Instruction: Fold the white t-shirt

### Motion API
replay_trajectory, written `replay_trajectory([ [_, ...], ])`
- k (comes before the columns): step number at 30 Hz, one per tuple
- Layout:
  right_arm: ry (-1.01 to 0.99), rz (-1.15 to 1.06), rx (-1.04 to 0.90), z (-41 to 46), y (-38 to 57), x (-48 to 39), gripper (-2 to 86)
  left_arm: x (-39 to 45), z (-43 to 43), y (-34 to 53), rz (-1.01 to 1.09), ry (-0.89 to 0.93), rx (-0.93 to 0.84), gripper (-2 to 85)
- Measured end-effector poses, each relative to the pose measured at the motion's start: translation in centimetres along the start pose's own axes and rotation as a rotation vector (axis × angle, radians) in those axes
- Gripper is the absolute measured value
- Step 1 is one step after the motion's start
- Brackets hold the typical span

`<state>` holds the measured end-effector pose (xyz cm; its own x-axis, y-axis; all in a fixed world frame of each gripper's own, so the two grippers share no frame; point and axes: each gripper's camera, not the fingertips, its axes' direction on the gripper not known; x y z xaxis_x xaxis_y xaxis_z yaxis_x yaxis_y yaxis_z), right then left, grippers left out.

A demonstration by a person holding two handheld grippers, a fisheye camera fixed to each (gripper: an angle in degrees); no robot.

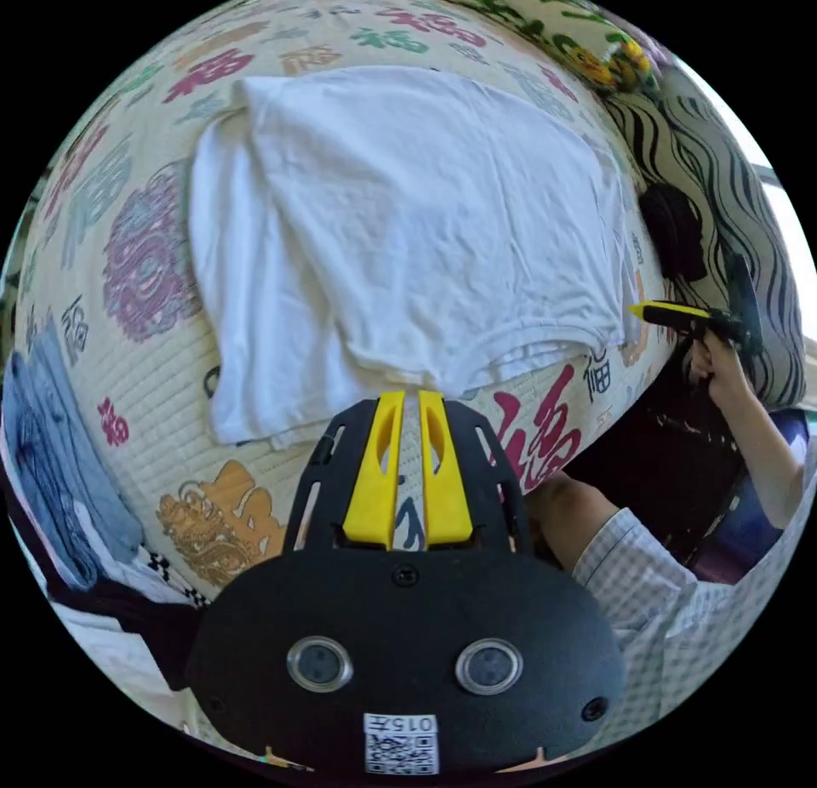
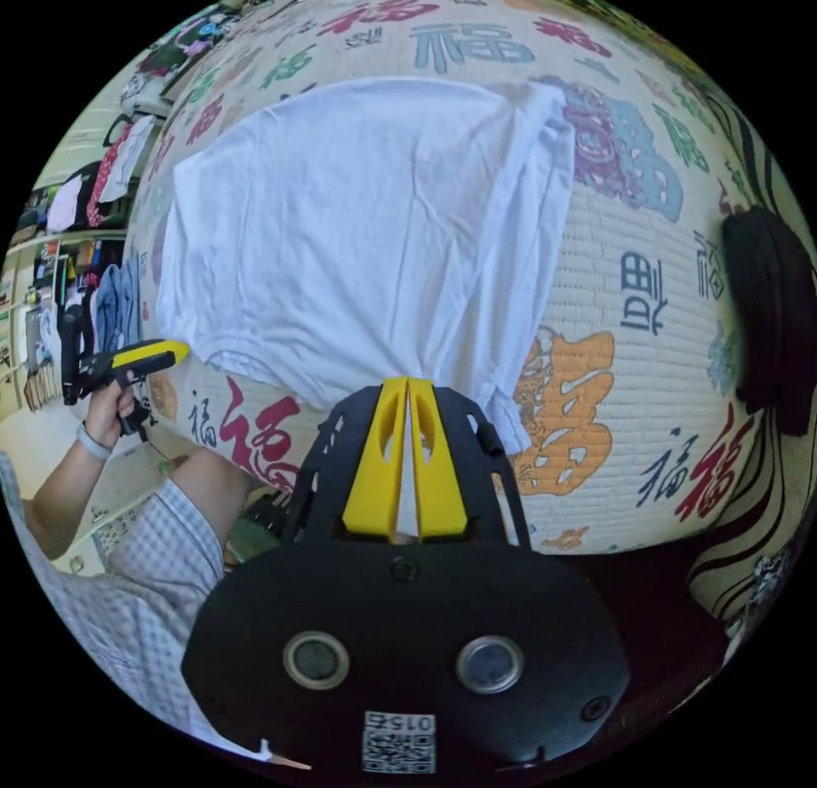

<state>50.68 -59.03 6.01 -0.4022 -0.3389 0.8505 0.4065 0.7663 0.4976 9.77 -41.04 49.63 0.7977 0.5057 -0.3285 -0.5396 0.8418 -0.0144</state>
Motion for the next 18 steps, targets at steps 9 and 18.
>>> replay_trajectory([
  [9,-0.091,-0.373,0.115,2.1,-13.9,-16.8,1.5,-9.3,-3.0,6.9,-0.385,-0.078,0.316,6.4],
  [18,0.208,-0.646,-0.033,13.9,-28.4,-36.5,7.6,-12.2,-0.9,12.5,-0.439,0.223,0.346,0.5],
])
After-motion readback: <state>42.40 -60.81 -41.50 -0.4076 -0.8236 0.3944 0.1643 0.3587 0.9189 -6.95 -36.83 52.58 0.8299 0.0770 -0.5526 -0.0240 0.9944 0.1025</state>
